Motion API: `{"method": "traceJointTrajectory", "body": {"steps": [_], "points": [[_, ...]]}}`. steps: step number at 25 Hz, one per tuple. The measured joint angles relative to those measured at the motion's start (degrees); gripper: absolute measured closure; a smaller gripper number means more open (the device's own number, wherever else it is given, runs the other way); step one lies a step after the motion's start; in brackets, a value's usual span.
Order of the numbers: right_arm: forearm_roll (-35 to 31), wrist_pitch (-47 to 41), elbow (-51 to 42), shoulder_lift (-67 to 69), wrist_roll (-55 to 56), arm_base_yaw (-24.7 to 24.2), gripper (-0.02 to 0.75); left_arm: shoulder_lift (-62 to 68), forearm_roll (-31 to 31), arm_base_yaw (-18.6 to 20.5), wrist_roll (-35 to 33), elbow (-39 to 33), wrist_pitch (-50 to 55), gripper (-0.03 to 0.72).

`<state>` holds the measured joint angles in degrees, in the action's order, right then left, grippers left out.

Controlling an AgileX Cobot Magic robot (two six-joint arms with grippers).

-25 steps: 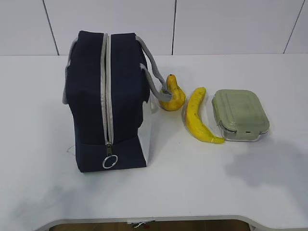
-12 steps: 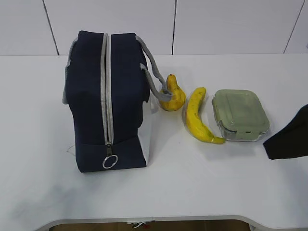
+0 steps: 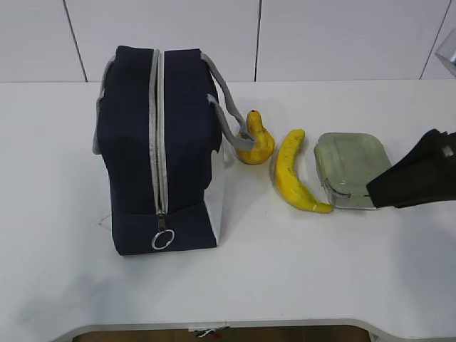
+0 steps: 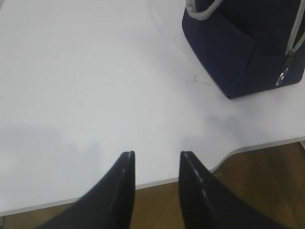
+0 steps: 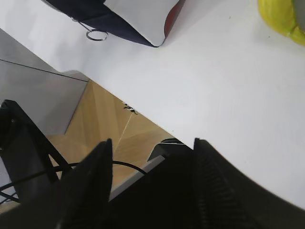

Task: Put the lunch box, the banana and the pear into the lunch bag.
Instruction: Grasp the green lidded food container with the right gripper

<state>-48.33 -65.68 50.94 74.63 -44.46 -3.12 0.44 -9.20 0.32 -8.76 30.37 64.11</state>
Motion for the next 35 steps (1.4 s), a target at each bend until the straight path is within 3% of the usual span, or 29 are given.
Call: {"method": "traceJointTrajectory", "body": {"steps": [5,11,21,35], "points": [[-6.0,-2.8,0.7,3.7,-6.9,-8.5,0.304,0.0,0.0,0.0,0.0,0.0,0.0,0.445],[-8.0,-2.8,4.6,8.7,-10.3,-14.6,0.303,0.0,0.1,0.0,0.0,0.0,0.0,0.445],[-10.4,-2.8,12.7,16.1,-11.1,-15.1,0.303,0.0,0.1,0.0,0.0,0.0,0.0,0.445],[-10.1,-3.1,14.1,16.7,-8.3,-15.9,0.303,0.0,0.1,0.0,0.0,0.0,0.0,0.445]]}}
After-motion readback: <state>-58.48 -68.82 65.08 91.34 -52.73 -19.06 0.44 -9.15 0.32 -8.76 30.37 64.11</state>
